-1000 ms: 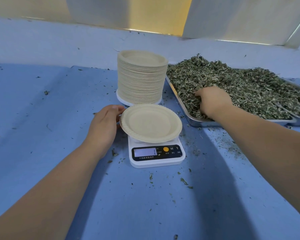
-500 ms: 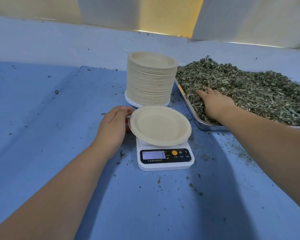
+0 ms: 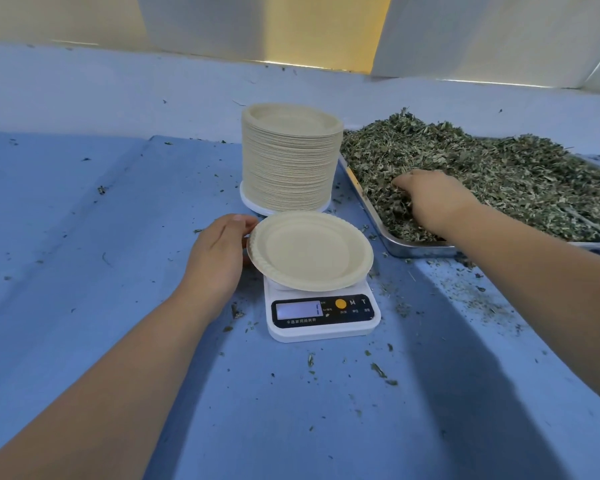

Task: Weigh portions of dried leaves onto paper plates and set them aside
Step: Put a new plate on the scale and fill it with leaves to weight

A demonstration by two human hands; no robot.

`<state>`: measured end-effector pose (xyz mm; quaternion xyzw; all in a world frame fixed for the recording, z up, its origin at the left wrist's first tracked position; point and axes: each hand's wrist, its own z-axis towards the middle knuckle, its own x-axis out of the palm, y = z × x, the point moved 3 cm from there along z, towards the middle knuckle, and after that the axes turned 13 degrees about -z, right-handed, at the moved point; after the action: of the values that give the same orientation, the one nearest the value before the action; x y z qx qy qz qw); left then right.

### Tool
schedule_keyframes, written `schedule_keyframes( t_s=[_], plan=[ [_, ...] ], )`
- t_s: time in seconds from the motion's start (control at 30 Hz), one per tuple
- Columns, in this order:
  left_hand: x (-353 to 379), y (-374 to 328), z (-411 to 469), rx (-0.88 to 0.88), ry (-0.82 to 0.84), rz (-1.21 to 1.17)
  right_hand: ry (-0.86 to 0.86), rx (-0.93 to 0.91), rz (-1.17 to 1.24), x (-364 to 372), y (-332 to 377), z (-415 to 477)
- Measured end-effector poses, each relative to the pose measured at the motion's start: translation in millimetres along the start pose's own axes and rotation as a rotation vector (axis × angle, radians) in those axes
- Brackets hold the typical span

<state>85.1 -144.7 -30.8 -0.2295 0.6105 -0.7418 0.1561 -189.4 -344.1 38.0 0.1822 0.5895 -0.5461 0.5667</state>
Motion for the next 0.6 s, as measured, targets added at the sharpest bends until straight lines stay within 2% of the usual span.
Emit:
schedule_keyframes(
  t_s=[0.43,0.6],
  plan=[
    [-1,1,-1,-0.006,0.019,-0.013,-0.168,0.099,0.384,-17,-28,-23],
    [-1,2,0,-0.020,0.023,0.012,-0.231,0.127,0.421,-22,-37,-27]
  ],
)
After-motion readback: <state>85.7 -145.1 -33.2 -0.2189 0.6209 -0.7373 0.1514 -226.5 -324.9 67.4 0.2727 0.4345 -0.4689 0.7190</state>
